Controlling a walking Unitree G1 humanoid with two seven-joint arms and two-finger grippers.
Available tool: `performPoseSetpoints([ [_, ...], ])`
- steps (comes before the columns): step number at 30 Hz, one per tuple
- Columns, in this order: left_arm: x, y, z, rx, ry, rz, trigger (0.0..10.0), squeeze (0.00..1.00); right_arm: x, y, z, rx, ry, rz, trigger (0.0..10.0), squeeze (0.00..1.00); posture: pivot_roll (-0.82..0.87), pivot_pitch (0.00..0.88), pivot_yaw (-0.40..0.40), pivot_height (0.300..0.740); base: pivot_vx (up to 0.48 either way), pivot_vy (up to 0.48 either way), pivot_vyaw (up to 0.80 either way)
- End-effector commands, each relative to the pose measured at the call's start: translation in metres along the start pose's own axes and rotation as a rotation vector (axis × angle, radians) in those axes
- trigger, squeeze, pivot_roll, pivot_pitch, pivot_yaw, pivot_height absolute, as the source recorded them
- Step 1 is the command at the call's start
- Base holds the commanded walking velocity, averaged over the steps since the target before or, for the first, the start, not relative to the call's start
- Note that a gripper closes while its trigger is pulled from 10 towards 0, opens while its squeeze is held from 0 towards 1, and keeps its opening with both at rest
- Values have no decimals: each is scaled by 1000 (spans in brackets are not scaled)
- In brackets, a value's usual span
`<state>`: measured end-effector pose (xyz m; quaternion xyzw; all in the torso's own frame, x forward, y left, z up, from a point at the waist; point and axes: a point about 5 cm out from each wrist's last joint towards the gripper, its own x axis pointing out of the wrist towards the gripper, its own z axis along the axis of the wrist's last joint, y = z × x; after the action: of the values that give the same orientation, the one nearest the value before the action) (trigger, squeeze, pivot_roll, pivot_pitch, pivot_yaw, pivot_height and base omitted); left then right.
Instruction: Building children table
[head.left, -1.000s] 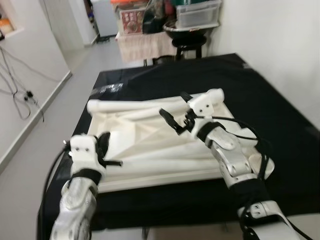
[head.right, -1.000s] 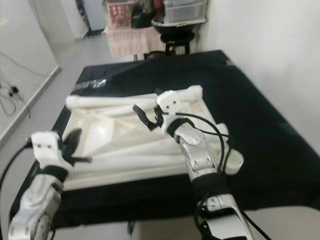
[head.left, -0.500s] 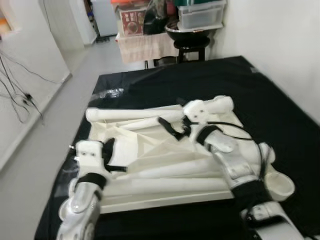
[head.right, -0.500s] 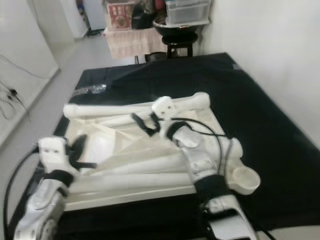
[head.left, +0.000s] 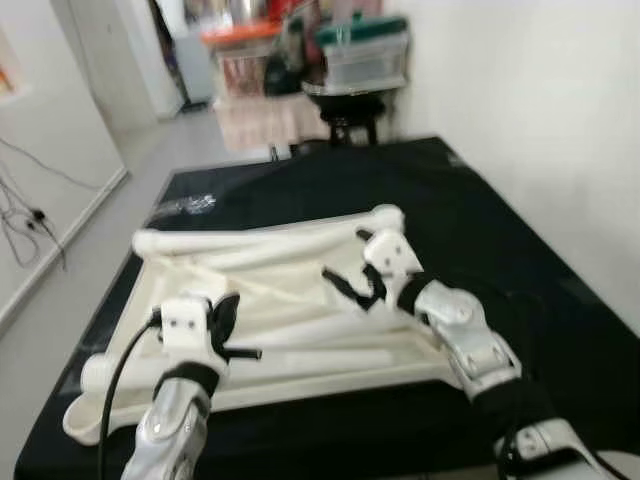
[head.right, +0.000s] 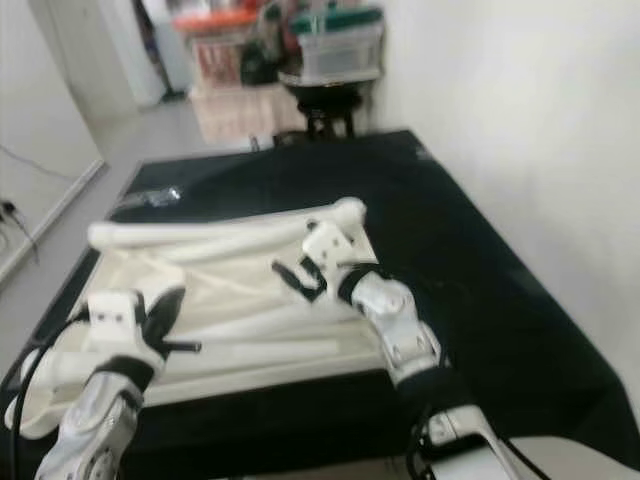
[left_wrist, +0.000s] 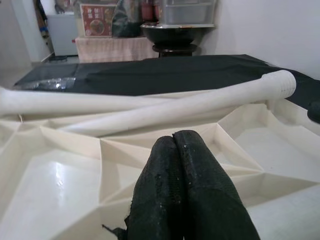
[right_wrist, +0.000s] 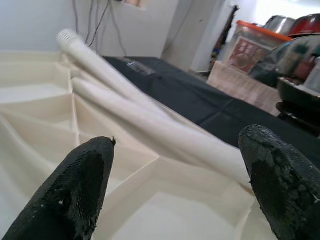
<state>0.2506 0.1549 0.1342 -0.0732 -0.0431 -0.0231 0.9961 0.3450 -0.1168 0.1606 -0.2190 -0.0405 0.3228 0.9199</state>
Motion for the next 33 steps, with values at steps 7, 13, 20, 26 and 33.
performPoseSetpoints([
  [7, -4, 18, -13, 2, 61, 77, 10000, 0, 2, 12, -5, -127, 105, 50, 10000, 0, -39, 0, 67, 740, 0, 0, 0],
  [13, -5, 19, -16, 12, 71, 76, 10000, 0, 1, 8, -4, -149, 152, 139, 10000, 0, -40, 0, 76, 740, 0, 0, 0],
  [20, -5, 10, -23, 42, 114, 1, 10000, 0, 2, -4, 16, -189, 158, 287, 10000, 0, -36, 0, 65, 740, 0, 0, 0],
  [26, -12, -8, -35, 31, 189, -148, 10000, 0, -2, -37, 24, -355, 333, 531, 10000, 0, -16, 0, 44, 740, 0, 0, 0],
  [33, -13, -11, -35, 24, 189, -157, 10000, 0, -1, -53, 27, -386, 457, 608, 10000, 0, -8, 0, 32, 740, 0, 0, 0],
])
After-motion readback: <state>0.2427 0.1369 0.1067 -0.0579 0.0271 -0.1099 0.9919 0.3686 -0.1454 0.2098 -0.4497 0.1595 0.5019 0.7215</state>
